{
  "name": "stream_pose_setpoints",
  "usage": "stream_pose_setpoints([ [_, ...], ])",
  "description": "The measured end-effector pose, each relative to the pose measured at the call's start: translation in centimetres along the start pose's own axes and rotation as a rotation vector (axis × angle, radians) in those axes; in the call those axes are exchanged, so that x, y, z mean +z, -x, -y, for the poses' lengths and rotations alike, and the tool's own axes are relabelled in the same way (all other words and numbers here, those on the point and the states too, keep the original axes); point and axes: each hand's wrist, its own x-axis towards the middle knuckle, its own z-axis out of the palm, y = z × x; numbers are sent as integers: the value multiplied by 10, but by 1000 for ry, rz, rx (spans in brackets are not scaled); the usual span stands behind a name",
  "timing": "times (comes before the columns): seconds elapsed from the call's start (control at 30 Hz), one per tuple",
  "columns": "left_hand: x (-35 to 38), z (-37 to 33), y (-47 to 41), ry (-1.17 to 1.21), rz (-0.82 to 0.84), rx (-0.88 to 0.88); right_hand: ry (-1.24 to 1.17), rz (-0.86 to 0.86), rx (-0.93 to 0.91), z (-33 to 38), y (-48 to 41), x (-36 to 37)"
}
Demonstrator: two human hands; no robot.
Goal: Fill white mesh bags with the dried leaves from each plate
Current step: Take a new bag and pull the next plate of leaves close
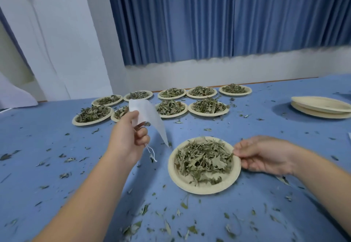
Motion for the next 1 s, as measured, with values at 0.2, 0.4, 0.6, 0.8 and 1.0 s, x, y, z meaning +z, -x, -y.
stream_pose_setpoints([
  [0.2,-11,17,4,-35,11,-1,261,-145,-11,2,2,1],
  [0.4,-9,22,11,-69,61,22,703,-502,-194,5,5,20],
  [0.6,-11,20,19,-345,143,234,743,-550,-609,22,20,74],
  [0.8,-12,20,25,-747,122,458,614,-355,-693,56,13,122],
  [1.0,-11,23,27,-1040,177,637,607,-321,-543,64,-28,141],
])
